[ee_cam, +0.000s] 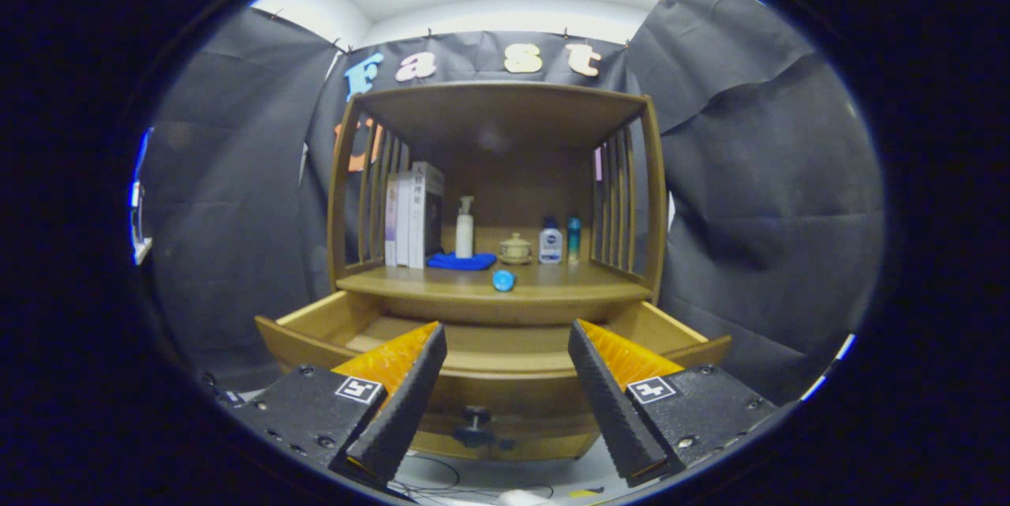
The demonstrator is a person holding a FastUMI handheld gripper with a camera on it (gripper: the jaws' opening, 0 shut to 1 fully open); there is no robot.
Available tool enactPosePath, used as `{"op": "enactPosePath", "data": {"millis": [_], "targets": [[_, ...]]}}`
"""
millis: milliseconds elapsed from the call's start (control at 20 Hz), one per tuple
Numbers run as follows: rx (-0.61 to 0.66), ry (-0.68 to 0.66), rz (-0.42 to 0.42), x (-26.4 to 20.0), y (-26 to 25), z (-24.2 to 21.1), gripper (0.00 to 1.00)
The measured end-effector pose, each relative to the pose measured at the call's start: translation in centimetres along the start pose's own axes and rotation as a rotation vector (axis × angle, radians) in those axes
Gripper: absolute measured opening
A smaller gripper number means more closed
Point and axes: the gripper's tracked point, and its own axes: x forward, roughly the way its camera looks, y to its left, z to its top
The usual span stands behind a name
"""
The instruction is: Pull open the drawer, take out the items inside it, and place them on the countertop above the cabinet.
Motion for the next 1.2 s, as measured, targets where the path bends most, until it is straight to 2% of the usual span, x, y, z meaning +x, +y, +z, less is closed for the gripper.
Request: {"op": "enactPosePath", "data": {"millis": [150,400,600,950,1200], "targets": [[0.011,0.063,0.014,0.2,0.5,-3.4,0.98],[-0.009,0.096,0.034,0.8,1.8,-5.5,0.98],[0.002,0.108,0.046,1.3,2.8,-6.2,0.98],[-0.003,0.132,-0.014,3.5,1.7,-7.1,0.98],[0.01,0.132,-0.003,3.9,2.0,-7.0,0.97]]}}
